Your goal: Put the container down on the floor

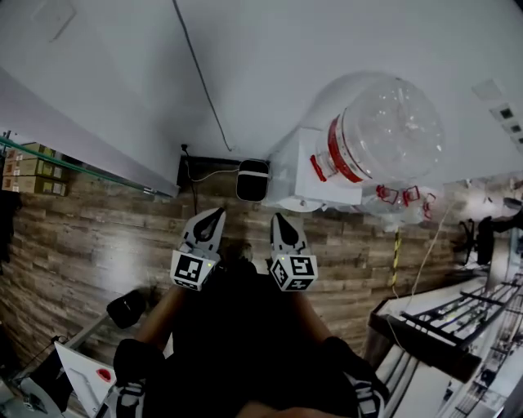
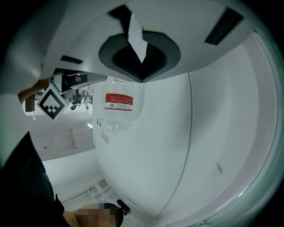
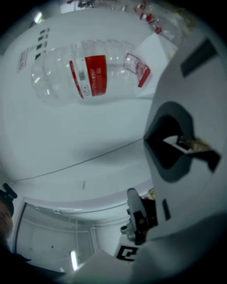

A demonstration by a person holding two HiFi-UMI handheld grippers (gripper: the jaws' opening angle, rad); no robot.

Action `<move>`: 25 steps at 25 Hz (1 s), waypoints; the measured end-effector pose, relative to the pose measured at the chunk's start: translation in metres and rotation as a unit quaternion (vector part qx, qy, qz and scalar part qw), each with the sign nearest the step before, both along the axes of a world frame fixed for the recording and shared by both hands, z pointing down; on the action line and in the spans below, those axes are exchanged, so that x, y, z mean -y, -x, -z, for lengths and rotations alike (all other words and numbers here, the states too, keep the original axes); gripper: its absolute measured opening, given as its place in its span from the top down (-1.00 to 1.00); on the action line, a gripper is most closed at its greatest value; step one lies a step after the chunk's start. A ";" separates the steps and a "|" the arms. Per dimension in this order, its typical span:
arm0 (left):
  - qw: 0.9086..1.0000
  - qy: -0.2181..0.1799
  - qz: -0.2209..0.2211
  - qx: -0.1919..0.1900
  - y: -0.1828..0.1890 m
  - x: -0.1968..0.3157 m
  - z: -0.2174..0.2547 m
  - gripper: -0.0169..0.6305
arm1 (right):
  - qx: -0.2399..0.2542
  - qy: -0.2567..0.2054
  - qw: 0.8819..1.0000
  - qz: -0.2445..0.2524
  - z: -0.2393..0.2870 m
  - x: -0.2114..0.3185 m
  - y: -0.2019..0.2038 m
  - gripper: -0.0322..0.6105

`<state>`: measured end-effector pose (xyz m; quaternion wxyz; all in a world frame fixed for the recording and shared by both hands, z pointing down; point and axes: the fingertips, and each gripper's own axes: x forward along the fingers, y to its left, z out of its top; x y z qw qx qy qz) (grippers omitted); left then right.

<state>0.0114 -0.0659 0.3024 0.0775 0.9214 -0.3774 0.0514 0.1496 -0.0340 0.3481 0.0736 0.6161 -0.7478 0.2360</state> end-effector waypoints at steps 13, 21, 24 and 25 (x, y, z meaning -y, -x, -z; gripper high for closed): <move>1.000 0.007 -0.007 -0.010 -0.001 -0.007 0.008 0.85 | 0.010 0.002 1.000 -0.016 0.011 -0.016 0.018 0.80; 1.000 0.007 -0.023 0.000 -0.003 -0.013 0.001 0.86 | 0.013 0.005 1.000 -0.011 0.010 -0.022 0.027 0.80; 1.000 0.004 -0.027 0.001 -0.001 -0.014 0.001 0.85 | 0.013 0.002 1.000 -0.014 0.011 -0.023 0.029 0.80; 1.000 0.005 -0.026 0.000 0.001 -0.015 0.001 0.86 | 0.013 0.001 1.000 -0.016 0.012 -0.023 0.030 0.80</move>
